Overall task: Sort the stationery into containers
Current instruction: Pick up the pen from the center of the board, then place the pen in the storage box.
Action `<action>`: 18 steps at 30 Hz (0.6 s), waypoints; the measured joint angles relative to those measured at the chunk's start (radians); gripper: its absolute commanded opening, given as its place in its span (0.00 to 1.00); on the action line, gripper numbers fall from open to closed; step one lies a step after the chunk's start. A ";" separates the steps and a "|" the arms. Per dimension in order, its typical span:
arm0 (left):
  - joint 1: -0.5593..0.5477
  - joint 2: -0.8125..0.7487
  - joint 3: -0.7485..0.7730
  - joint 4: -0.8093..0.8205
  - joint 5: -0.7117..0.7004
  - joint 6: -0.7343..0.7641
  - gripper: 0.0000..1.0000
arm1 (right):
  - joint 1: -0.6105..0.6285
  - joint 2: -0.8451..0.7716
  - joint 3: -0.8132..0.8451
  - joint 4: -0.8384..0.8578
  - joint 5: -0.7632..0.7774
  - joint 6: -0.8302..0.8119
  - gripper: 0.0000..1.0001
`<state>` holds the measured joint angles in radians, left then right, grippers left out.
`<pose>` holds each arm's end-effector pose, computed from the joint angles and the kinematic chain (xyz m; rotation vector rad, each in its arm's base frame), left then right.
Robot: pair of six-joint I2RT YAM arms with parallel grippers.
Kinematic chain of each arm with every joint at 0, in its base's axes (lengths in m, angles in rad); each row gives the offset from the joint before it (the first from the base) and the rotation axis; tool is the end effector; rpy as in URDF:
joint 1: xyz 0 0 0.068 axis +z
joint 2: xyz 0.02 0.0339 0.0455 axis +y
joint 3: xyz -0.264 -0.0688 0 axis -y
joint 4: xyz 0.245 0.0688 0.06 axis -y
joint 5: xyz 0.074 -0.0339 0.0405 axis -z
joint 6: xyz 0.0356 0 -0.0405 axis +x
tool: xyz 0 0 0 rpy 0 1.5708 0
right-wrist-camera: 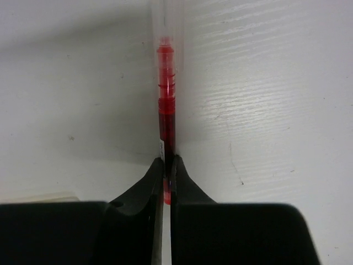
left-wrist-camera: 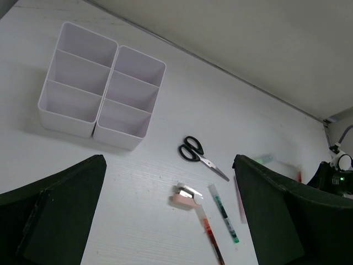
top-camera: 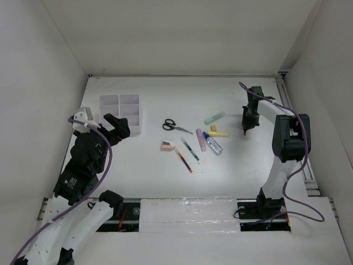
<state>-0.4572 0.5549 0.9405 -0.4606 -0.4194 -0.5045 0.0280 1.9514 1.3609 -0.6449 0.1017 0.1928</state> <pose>0.1018 -0.0339 0.3924 -0.3586 1.6143 -0.3900 0.3910 0.0073 0.1687 0.2541 2.7845 -0.0893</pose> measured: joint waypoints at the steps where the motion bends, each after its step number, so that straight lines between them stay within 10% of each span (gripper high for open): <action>1: 0.000 -0.001 0.000 0.000 0.000 0.000 1.00 | 0.000 0.000 0.000 -0.002 0.001 0.002 0.00; 9: 0.000 -0.001 0.000 0.000 0.001 0.000 1.00 | 0.014 -0.047 -0.032 0.015 -0.032 0.017 0.00; 18: 0.000 0.092 0.019 -0.020 0.086 -0.032 1.00 | 0.226 -0.458 -0.080 0.118 -0.174 0.054 0.00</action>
<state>-0.4568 0.6472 0.9600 -0.4805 -0.3332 -0.5369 0.2539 1.4933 1.2804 -0.5266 -0.0719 0.2466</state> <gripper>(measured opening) 0.997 0.096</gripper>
